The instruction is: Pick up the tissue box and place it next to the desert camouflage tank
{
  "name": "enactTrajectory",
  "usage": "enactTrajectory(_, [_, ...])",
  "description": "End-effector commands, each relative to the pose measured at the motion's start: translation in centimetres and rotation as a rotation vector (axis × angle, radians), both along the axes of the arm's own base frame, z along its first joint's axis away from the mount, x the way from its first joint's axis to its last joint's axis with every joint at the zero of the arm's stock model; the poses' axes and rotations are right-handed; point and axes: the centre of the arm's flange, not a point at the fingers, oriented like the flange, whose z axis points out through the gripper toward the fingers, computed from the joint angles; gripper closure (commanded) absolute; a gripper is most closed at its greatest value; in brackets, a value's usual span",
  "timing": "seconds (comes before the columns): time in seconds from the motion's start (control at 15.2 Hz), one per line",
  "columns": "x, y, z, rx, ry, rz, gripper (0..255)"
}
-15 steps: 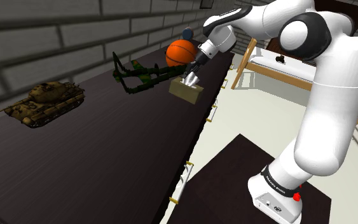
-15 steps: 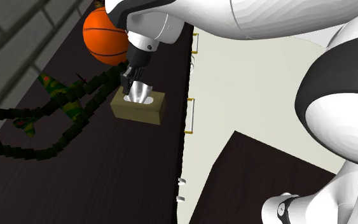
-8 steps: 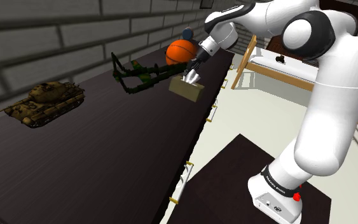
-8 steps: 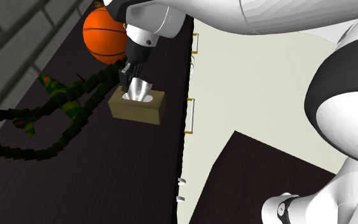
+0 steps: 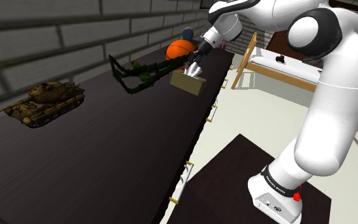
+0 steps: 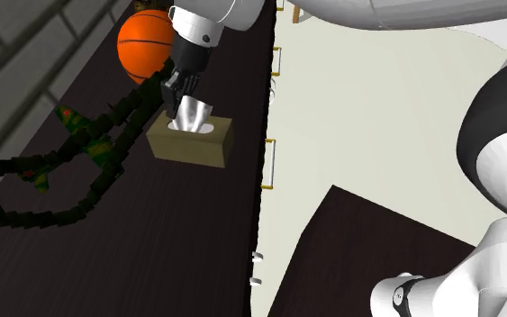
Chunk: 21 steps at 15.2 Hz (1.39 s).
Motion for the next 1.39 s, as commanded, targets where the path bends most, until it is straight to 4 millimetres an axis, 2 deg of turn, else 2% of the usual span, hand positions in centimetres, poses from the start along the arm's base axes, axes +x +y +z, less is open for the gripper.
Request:
enactTrajectory(0.0, [-0.1,0.0,1.1,0.000,0.000,0.000,255])
enactTrajectory(1.32, [-0.1,0.0,11.7,0.000,0.000,0.000,255])
